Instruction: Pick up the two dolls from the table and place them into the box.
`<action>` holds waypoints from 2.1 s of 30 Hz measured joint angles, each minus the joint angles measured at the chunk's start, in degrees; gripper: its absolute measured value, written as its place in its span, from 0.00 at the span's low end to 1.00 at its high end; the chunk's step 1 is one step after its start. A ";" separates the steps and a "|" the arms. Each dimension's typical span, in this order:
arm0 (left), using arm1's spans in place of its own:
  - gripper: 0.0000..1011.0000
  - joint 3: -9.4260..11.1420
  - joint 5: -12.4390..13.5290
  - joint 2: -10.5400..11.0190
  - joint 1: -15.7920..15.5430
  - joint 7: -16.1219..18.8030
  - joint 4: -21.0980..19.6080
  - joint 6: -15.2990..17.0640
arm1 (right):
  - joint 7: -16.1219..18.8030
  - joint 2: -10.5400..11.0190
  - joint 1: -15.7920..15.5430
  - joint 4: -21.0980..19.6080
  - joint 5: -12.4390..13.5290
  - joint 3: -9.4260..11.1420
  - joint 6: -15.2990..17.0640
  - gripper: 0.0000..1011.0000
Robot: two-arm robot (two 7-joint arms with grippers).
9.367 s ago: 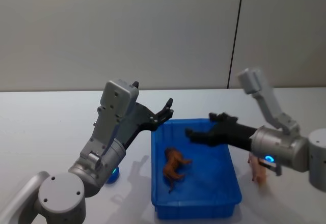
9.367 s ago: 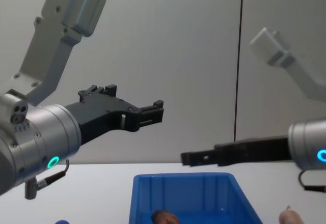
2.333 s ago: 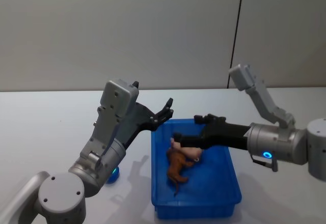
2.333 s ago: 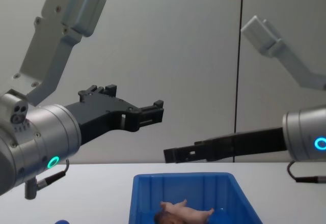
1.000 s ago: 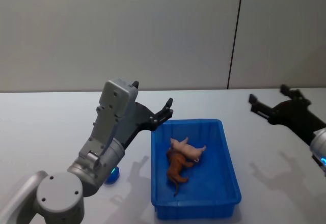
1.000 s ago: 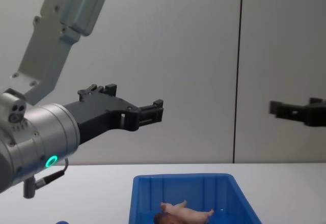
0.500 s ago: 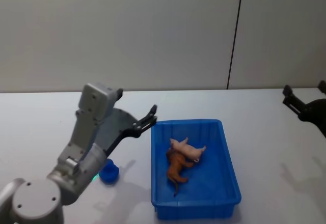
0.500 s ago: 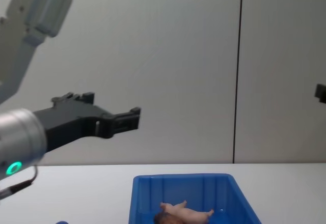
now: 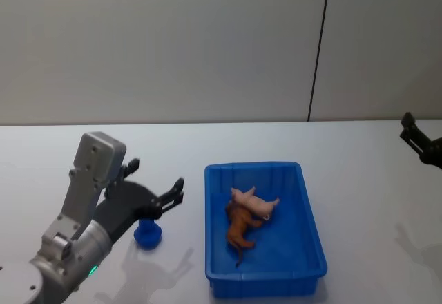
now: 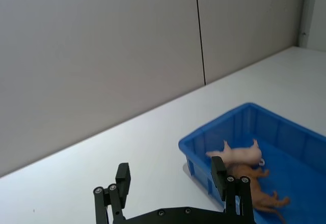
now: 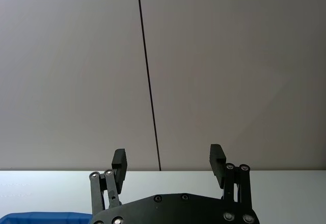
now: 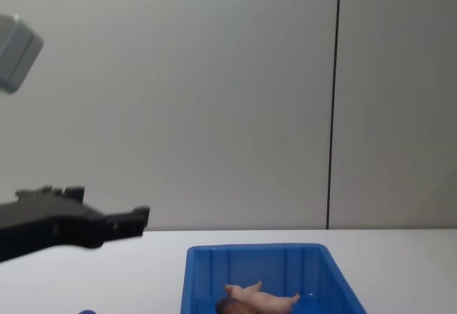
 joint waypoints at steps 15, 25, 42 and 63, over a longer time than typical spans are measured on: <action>0.99 -0.53 -1.77 1.21 0.85 -4.27 3.39 2.98 | -0.81 0.14 -0.55 -0.21 0.33 0.24 -1.06 0.99; 0.99 0.05 0.21 -0.97 -1.35 -7.05 8.45 3.09 | -1.00 0.19 -0.69 -0.26 0.41 0.30 -1.30 0.99; 0.99 0.85 2.85 -4.08 -4.41 -8.56 16.06 4.63 | -1.13 0.21 -0.77 -0.30 0.46 0.33 -1.45 0.99; 0.99 0.65 2.91 -6.69 -7.27 -7.96 22.21 4.01 | -1.14 0.20 -0.78 -0.29 0.46 0.33 -1.49 0.99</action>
